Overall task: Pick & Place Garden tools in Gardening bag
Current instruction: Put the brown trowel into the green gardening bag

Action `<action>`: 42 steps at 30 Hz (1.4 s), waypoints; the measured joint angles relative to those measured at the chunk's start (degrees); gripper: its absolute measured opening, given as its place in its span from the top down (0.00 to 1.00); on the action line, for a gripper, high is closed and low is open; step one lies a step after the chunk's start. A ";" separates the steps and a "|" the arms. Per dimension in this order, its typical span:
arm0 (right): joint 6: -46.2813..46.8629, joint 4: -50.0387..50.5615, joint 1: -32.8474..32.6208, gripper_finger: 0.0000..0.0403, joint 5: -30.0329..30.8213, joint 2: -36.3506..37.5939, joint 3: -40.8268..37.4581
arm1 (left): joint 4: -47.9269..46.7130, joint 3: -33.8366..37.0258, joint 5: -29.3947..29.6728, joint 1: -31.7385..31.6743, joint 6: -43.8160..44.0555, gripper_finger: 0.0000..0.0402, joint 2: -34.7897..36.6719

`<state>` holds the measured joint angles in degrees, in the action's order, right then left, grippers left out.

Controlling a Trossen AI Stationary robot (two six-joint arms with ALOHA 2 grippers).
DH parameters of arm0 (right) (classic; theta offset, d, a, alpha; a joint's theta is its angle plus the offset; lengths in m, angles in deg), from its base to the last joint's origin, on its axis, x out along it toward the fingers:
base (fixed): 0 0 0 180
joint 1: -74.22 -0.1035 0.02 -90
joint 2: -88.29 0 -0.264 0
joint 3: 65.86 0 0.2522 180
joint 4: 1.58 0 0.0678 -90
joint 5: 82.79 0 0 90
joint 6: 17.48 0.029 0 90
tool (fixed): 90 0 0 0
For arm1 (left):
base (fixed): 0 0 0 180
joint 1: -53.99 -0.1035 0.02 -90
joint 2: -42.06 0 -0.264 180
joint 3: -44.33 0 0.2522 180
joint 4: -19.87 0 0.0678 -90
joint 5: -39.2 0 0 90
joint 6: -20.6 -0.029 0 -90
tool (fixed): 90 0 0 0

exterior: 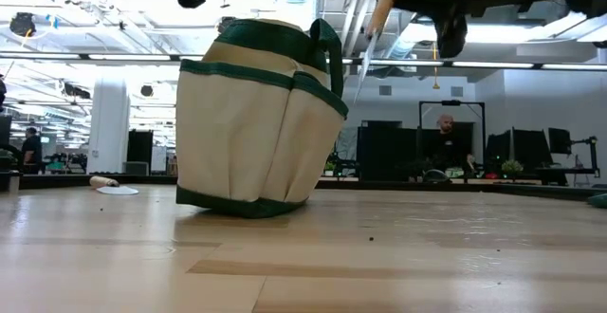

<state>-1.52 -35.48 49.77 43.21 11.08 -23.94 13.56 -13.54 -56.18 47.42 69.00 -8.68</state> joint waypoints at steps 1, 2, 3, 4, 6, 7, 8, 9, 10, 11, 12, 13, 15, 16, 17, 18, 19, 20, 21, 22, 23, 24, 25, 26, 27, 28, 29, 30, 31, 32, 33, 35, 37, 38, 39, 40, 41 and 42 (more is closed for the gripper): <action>-1.09 -1.12 0.20 0.85 0.93 -1.03 0.03 | -0.68 0.00 0.46 0.00 -0.04 0.99 -0.01; -2.44 -3.02 0.63 0.85 1.38 -2.03 0.03 | -1.06 0.00 0.92 0.00 -0.04 0.99 -0.01; -3.75 -5.47 1.24 0.85 1.34 -2.89 0.03 | -1.35 0.00 1.44 0.00 -0.06 0.99 0.00; -4.93 -7.96 1.92 0.85 1.08 -3.57 0.05 | -1.66 0.00 2.14 0.00 -0.08 0.99 0.01; -6.85 -11.08 3.40 0.85 -1.18 -4.29 0.07 | -1.78 0.00 2.87 0.00 -0.10 0.99 -0.01; -7.16 -12.28 4.19 0.85 -2.59 -4.58 0.12 | -1.72 0.00 3.06 0.00 -0.10 0.99 0.01; -7.24 -12.43 5.07 0.85 -3.85 -4.74 0.35 | -1.72 0.00 3.17 0.00 -0.10 0.99 0.01; -7.37 -12.28 5.76 0.85 -4.88 -4.89 0.43 | -1.75 0.00 3.44 0.00 -0.10 0.99 0.01; -7.37 -12.09 6.46 0.85 -5.80 -5.09 0.44 | -1.75 0.00 3.49 0.00 -0.10 0.99 0.01; -7.37 -12.12 7.17 0.85 -6.44 -5.39 0.48 | -1.74 0.00 3.49 0.00 -0.10 0.99 0.01; -7.39 -12.10 7.79 0.85 -7.17 -5.58 0.51 | -1.75 0.00 3.49 0.00 -0.10 0.99 0.01; -7.47 -11.99 8.31 0.85 -7.64 -5.67 0.51 | -1.78 0.00 3.49 0.00 -0.10 0.99 0.01; -8.25 -11.92 8.79 0.85 -8.05 -5.41 0.51 | -1.80 0.00 3.49 0.00 -0.07 0.99 0.01; -9.24 -11.77 8.70 0.85 -8.49 -4.84 0.51 | -1.81 0.00 3.49 0.00 -0.04 0.99 0.01; -10.31 -11.73 8.36 0.85 -8.81 -3.82 0.51 | -1.84 0.00 3.49 0.00 -0.01 0.99 0.01; -11.46 -11.73 7.89 0.85 -8.98 -2.45 0.51 | -1.92 0.00 3.49 0.00 -0.01 0.99 0.01; -12.68 -11.60 7.35 0.85 -9.06 -0.90 0.51 | -1.93 0.00 3.49 0.00 0.01 0.99 0.01; -13.84 -10.57 6.82 0.85 -9.12 0.67 0.55 | -1.93 0.00 3.49 0.00 0.01 0.99 0.01; -14.61 -8.33 6.32 0.85 -9.13 2.17 0.62 | -1.97 0.00 3.49 0.00 0.01 0.99 0.01; -14.79 -4.54 6.03 0.85 -9.11 3.50 0.62 | -1.97 0.00 3.49 0.00 0.00 0.99 0.01; -14.73 -0.34 6.09 0.85 -9.06 4.52 0.60 | -1.98 0.00 3.49 0.00 -0.05 0.99 0.01; -14.26 3.27 6.41 0.85 -9.02 5.09 0.59 | -2.02 0.00 3.49 0.00 -0.06 0.99 0.01; -13.71 6.15 6.93 0.85 -9.06 5.27 0.53 | -2.09 0.00 3.50 0.00 -0.06 0.99 0.01; -13.49 7.99 7.51 0.85 -9.11 5.15 0.49 | -2.11 0.00 3.64 0.00 -0.08 0.99 0.01; -13.57 8.52 8.10 0.85 -9.40 4.81 0.48 | -2.13 0.00 4.01 0.00 -0.08 0.99 0.01; -14.21 8.39 8.87 0.85 -10.60 4.47 0.48 | -2.13 0.00 4.22 0.00 -0.10 0.99 0.01; -14.74 8.01 9.64 0.85 -12.22 4.08 0.48 | -2.13 0.00 4.69 0.00 -0.12 0.99 0.01; -14.86 7.40 10.58 0.85 -14.14 3.50 0.50 | -2.13 0.00 5.11 0.00 -0.12 0.99 0.01; -14.84 6.82 11.43 0.85 -16.01 2.78 0.48 | -2.17 0.00 5.43 0.00 -0.12 0.99 0.01; -14.75 5.77 12.23 0.85 -17.79 1.93 0.48 | -2.16 0.00 5.73 0.00 -0.12 0.99 0.01; -14.65 4.25 12.85 0.85 -19.51 1.14 0.48 | -2.15 0.00 6.09 0.00 -0.12 0.99 0.01; -14.69 -0.09 13.88 0.85 -22.60 -0.27 0.48 | -2.16 0.00 6.62 0.00 -0.13 0.99 0.01; -14.87 -3.26 14.53 0.85 -24.48 -1.58 0.48 | -2.15 0.00 7.21 0.00 -0.13 0.99 0.01; -14.88 -4.04 14.77 0.85 -25.26 -2.14 0.48 | -2.17 0.00 7.51 0.00 -0.13 0.99 0.01; -14.89 -4.65 14.98 0.85 -25.83 -2.58 0.48 | -2.15 0.00 7.62 0.00 -0.12 0.99 0.01; -14.89 -5.08 15.18 0.85 -26.14 -2.86 0.48 | -2.15 0.00 8.01 0.00 -0.13 0.99 0.01; -14.89 -5.19 15.42 0.85 -26.66 -3.03 0.48 | -2.15 0.00 8.14 0.00 -0.12 0.99 0.01; -14.86 -5.41 15.70 0.85 -27.04 -3.34 0.49 | -2.13 0.00 8.37 0.00 -0.14 0.99 0.01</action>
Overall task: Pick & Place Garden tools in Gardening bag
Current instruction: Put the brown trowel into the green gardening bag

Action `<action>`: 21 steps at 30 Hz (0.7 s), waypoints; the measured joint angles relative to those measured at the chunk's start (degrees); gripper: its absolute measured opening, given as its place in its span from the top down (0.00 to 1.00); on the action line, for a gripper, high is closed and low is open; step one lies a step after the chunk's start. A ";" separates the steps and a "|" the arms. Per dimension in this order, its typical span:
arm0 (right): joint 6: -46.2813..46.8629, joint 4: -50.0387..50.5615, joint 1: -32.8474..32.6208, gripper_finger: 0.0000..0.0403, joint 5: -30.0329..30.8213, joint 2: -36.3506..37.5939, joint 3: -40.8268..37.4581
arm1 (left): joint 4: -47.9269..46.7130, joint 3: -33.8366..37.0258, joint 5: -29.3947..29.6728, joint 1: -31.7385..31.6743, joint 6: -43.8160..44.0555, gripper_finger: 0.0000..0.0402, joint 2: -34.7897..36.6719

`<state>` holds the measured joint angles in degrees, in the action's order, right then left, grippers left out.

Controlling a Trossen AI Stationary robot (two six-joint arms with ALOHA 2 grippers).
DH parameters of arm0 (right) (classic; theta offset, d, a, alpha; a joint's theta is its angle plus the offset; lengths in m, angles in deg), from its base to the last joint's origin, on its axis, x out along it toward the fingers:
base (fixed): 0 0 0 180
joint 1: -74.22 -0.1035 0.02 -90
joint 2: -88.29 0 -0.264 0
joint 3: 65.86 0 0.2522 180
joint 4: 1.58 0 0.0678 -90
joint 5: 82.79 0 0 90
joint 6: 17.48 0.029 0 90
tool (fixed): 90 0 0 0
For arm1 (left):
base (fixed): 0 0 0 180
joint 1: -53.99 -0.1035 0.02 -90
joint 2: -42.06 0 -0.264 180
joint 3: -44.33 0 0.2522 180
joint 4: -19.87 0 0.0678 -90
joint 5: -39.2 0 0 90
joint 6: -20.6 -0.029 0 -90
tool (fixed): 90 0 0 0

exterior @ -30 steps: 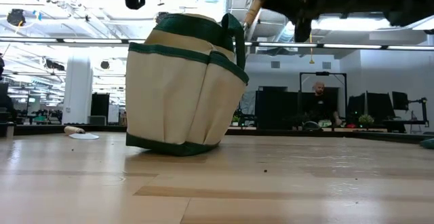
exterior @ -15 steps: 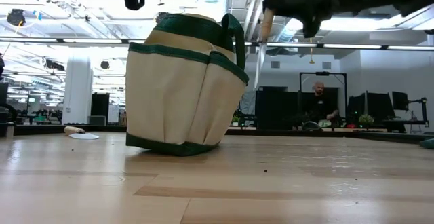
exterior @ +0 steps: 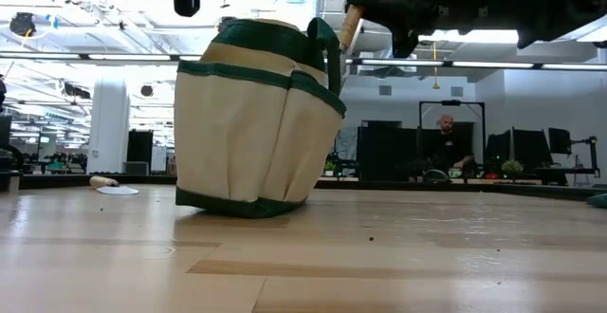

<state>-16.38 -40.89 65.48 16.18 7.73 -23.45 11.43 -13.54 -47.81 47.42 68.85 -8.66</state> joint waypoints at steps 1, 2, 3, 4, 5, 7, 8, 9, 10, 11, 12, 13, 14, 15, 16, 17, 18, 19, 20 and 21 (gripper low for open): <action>-0.02 -0.06 0.17 0.85 -0.13 -0.36 0.01 | -0.02 0.00 0.09 0.00 0.02 0.99 0.00; -0.02 0.19 0.35 0.85 -0.25 -0.65 -0.01 | -0.02 0.00 0.27 0.00 0.02 0.99 0.00; -0.06 0.00 0.40 0.85 -0.53 -0.94 -0.01 | -0.02 0.00 0.59 0.00 0.02 0.99 0.00; -0.11 -0.84 0.64 0.85 -1.26 -1.36 -0.01 | 0.00 0.00 0.78 0.00 0.01 0.99 0.00; -0.07 -1.39 0.87 0.85 -1.91 -1.80 -0.01 | -0.01 0.00 1.17 0.00 0.01 0.99 0.00; -0.08 -2.91 1.11 0.85 -3.23 -2.44 -0.01 | 0.02 0.00 1.77 0.00 0.02 0.99 0.00; -0.09 -3.64 1.11 0.85 -3.43 -2.57 -0.01 | 0.02 0.00 1.84 0.00 0.02 0.99 0.00; -0.18 -4.42 1.19 0.85 -3.50 -2.86 0.09 | 0.02 0.00 1.98 0.00 0.02 0.99 0.00; -0.18 -4.63 1.36 0.85 -3.61 -3.11 0.14 | 0.02 0.00 2.12 0.00 0.02 0.99 0.00; -0.17 -4.46 1.45 0.85 -3.78 -3.18 0.11 | 0.02 0.00 2.50 0.00 0.02 0.99 0.00; -0.19 -4.44 1.49 0.85 -4.17 -3.19 0.10 | 0.02 0.00 2.94 0.00 0.02 0.99 0.00; -0.21 -4.63 1.48 0.85 -4.32 -3.16 0.10 | 0.02 0.00 3.13 0.00 0.02 0.99 0.00; -0.23 -4.91 1.48 0.85 -4.33 -3.14 0.10 | 0.02 0.00 3.17 0.00 0.02 0.99 0.00; -0.56 -5.01 1.48 0.85 -4.47 -3.02 0.10 | 0.03 0.00 3.24 0.00 0.02 0.99 0.00; -1.12 -5.00 1.48 0.85 -4.52 -2.66 0.10 | 0.05 0.00 3.30 0.00 0.02 0.99 0.00; -1.64 -5.22 1.49 0.85 -4.57 -2.27 0.10 | 0.05 0.00 3.37 0.00 0.02 0.99 0.00; -2.18 -5.59 1.67 0.85 -4.63 -2.11 0.23 | 0.05 0.00 3.49 0.00 0.02 0.99 0.00; -2.44 -5.67 1.85 0.85 -4.69 -2.11 0.36 | 0.05 0.00 3.53 0.00 0.02 0.99 0.00; -2.49 -5.44 2.13 0.85 -4.79 -2.16 0.34 | 0.05 0.00 3.57 0.00 0.02 0.99 0.00; -2.56 -5.34 2.46 0.85 -5.18 -2.20 0.34 | 0.07 0.00 3.72 0.00 0.02 0.99 0.00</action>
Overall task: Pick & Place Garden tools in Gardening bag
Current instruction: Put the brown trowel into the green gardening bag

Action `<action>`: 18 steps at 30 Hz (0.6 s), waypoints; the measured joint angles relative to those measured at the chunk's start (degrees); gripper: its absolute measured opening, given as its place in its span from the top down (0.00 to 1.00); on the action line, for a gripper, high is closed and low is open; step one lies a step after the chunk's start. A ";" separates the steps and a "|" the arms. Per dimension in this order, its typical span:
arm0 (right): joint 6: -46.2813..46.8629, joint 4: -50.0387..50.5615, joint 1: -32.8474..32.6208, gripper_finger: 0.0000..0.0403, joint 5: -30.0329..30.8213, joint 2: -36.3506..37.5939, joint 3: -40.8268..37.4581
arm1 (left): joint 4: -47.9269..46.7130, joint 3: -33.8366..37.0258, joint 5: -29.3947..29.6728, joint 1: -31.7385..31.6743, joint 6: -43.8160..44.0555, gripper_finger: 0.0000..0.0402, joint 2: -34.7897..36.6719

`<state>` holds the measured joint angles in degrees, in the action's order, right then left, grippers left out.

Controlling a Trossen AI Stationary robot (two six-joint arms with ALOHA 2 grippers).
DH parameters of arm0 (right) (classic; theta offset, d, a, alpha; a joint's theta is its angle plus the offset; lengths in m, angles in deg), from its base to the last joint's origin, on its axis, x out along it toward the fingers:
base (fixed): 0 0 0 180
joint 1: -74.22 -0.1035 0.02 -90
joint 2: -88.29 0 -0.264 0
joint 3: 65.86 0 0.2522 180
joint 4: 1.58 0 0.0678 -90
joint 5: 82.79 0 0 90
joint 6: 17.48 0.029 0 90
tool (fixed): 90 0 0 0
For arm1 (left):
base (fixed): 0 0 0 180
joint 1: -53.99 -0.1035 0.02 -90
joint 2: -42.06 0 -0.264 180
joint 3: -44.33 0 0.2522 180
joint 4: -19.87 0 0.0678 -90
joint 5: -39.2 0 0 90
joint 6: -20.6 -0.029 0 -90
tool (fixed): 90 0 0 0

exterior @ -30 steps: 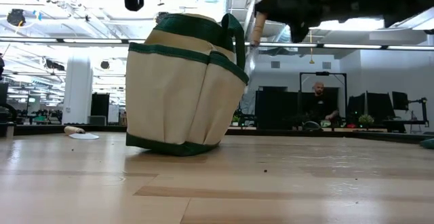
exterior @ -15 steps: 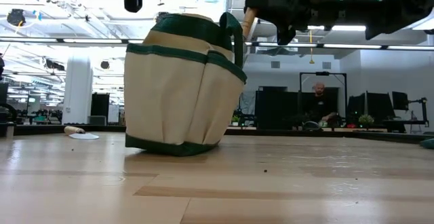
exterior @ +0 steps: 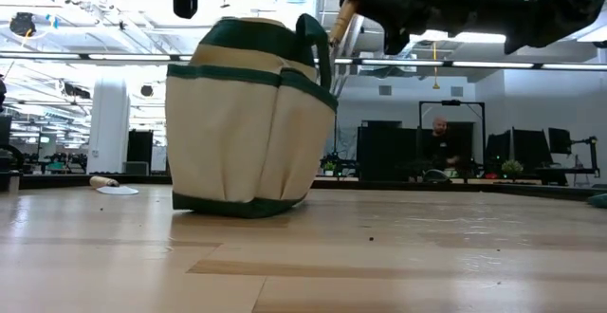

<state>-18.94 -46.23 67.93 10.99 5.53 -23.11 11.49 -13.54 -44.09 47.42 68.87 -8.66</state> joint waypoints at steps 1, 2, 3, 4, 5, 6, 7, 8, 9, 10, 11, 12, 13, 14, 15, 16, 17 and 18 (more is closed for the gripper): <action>-0.02 0.07 0.28 0.85 -0.71 0.00 0.00 | 0.00 0.00 0.31 0.00 0.00 0.99 0.00; 0.00 0.09 0.63 0.85 -1.24 0.00 0.00 | 0.00 0.00 0.48 0.00 0.00 0.99 0.00; 0.00 0.59 0.89 0.85 -1.82 0.00 0.00 | 0.03 0.00 0.53 0.00 0.02 0.99 0.00; -0.02 1.29 1.06 0.85 -2.19 0.00 0.00 | 0.10 0.00 0.54 0.00 0.01 0.99 0.00; -0.02 2.02 1.21 0.85 -2.32 0.00 0.00 | 0.10 0.00 0.64 0.00 0.00 0.99 0.00; -0.04 2.58 1.23 0.85 -2.39 0.00 0.00 | 0.11 0.00 0.81 0.00 0.01 0.99 0.00; -0.04 3.01 1.24 0.85 -2.50 0.00 0.00 | 0.13 0.00 0.91 0.00 0.02 0.99 0.00; -0.07 3.19 1.35 0.85 -2.53 0.00 0.00 | 0.14 0.00 0.96 0.00 0.00 0.99 0.00; -0.09 3.32 1.49 0.85 -2.57 0.00 0.00 | 0.15 0.00 0.97 0.00 0.00 0.99 0.00; -0.22 3.33 1.56 0.85 -2.77 0.00 0.00 | 0.15 0.00 1.03 0.00 0.02 0.99 0.00; -0.27 3.38 1.59 0.85 -3.15 0.00 0.00 | 0.17 0.00 1.22 0.00 0.02 0.99 0.00; -0.38 3.60 1.62 0.85 -3.73 0.00 0.00 | 0.17 0.00 1.53 0.00 0.02 0.99 0.00; -0.50 3.82 1.62 0.85 -3.86 0.00 0.00 | 0.18 0.00 1.79 0.00 0.02 0.99 0.00; -0.64 3.90 1.60 0.85 -4.00 0.00 0.00 | 0.20 0.00 1.91 0.00 0.02 0.99 0.00; -0.67 3.91 1.59 0.85 -4.04 0.00 0.00 | 0.22 0.00 1.91 0.00 0.02 0.99 0.00; -0.68 3.91 1.56 0.85 -4.08 0.00 0.00 | 0.24 0.00 1.91 0.00 0.02 0.99 0.00; -0.68 3.91 1.54 0.85 -4.12 0.00 0.00 | 0.24 0.00 1.91 0.00 0.02 0.99 0.00; -0.68 3.94 1.56 0.85 -4.12 0.00 0.00 | 0.24 0.00 1.91 0.00 0.02 0.99 0.00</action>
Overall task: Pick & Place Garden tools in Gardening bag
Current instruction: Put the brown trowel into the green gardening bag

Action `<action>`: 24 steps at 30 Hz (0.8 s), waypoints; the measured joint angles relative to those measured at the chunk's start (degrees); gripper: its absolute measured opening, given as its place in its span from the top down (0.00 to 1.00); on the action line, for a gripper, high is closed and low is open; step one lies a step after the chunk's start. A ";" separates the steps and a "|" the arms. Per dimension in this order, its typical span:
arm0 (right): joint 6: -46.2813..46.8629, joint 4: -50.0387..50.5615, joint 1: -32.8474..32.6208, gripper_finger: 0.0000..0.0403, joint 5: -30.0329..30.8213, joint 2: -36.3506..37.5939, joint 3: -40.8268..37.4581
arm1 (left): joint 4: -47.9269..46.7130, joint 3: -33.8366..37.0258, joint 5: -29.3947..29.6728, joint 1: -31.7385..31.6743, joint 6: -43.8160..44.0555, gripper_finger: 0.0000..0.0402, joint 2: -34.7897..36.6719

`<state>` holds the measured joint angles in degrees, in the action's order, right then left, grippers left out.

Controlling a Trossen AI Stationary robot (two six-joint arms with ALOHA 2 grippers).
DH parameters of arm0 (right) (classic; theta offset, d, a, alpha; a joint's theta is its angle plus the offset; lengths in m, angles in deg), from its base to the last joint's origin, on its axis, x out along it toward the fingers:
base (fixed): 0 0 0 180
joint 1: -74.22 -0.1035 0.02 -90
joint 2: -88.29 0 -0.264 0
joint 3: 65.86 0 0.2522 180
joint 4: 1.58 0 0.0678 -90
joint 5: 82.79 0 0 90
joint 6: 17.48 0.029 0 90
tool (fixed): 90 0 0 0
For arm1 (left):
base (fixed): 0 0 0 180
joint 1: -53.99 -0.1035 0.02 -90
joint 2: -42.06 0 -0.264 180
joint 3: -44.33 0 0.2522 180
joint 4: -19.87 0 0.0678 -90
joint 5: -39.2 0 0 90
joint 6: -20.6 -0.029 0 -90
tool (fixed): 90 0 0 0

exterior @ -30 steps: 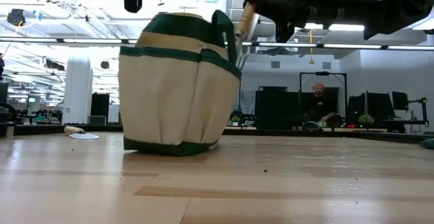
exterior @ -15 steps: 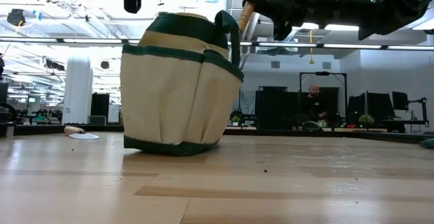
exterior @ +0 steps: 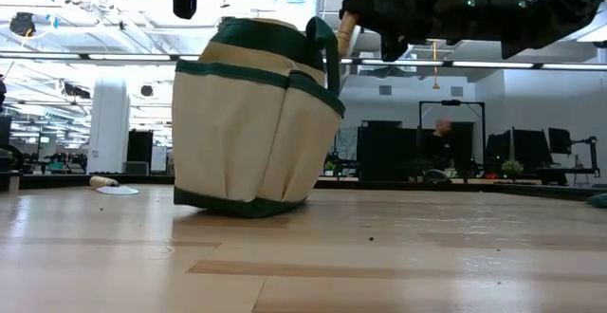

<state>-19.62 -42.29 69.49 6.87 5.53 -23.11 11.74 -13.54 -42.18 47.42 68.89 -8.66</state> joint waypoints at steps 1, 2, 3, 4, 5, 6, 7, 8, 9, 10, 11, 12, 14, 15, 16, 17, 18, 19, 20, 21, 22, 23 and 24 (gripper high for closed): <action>-0.13 -0.01 0.00 0.85 0.02 -0.04 0.00 | 0.00 0.00 0.00 0.00 0.00 0.99 0.00; -0.59 -0.31 0.00 0.85 0.04 -0.43 0.00 | 0.00 0.00 0.00 0.00 0.00 0.99 0.00; -0.85 -0.75 0.03 0.85 0.04 -1.02 0.00 | 0.00 0.00 0.00 0.00 0.00 0.99 0.00; -0.85 -0.69 0.04 0.85 0.05 -1.52 -0.01 | 0.00 0.00 0.00 0.00 0.00 0.99 0.00; -0.83 -1.14 0.04 0.85 0.07 -2.17 0.02 | 0.00 0.00 0.00 0.00 0.00 0.99 0.00; -0.85 -1.45 0.04 0.85 0.07 -2.96 0.33 | 0.00 0.00 0.02 0.00 0.00 0.99 0.00; -0.84 -1.49 0.04 0.85 0.07 -3.74 0.77 | 0.00 0.00 0.04 0.00 0.00 0.99 0.00; -0.85 -1.51 -0.06 0.85 0.07 -4.59 1.16 | 0.00 0.00 0.04 0.00 0.00 0.99 0.00; -0.85 -1.52 -0.17 0.85 0.07 -5.62 1.75 | 0.00 0.00 0.04 0.00 0.00 0.99 0.00; -0.85 -1.62 -0.28 0.85 0.07 -6.62 2.38 | 0.00 0.00 0.06 0.00 0.00 0.99 0.00; -0.86 -1.64 -0.43 0.85 0.08 -7.43 2.96 | -0.03 0.00 0.04 0.00 0.00 0.99 0.00; -0.87 -1.69 -0.50 0.85 0.01 -8.11 3.63 | -0.02 0.00 0.06 0.00 0.00 0.99 0.00; -0.85 -2.00 -0.48 0.85 -0.90 -9.70 4.94 | -0.04 0.00 0.06 0.00 0.00 0.99 0.00; -0.82 -1.98 -0.48 0.85 -1.12 -10.46 5.32 | -0.04 0.00 0.07 0.00 0.00 0.99 0.00; -0.60 -1.84 -0.48 0.85 -1.16 -11.18 5.58 | -0.04 0.00 0.07 0.00 0.00 0.99 0.00; -0.43 -1.62 -0.48 0.85 -1.18 -11.67 5.82 | -0.04 0.00 0.07 0.00 0.00 0.99 0.00; -0.39 -1.70 -0.48 0.85 -1.16 -12.16 5.97 | -0.05 0.00 0.07 0.00 0.00 0.99 0.00; -0.38 -1.85 -0.48 0.85 -1.15 -12.71 6.16 | -0.05 0.00 0.07 0.00 0.00 0.99 0.00; -0.29 -1.87 -0.47 0.85 -1.08 -13.18 6.23 | -0.06 0.00 0.07 0.00 0.00 0.99 0.00; -0.01 -1.76 -0.46 0.85 -0.99 -13.65 6.19 | -0.07 0.00 0.07 0.00 0.00 0.99 0.00; 0.13 -1.95 -0.48 0.85 -0.94 -14.31 6.21 | -0.07 0.00 0.07 0.00 0.00 0.99 0.00; 0.39 -1.96 -0.48 0.85 -0.92 -15.00 6.21 | -0.07 0.00 0.07 0.00 0.00 0.99 0.00; 0.60 -1.95 -0.48 0.85 -0.92 -15.60 6.21 | -0.07 0.00 0.07 0.01 0.00 0.99 0.00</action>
<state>-19.01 -44.24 69.01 5.95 -10.07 -16.90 11.67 -13.54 -42.12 47.43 68.89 -8.66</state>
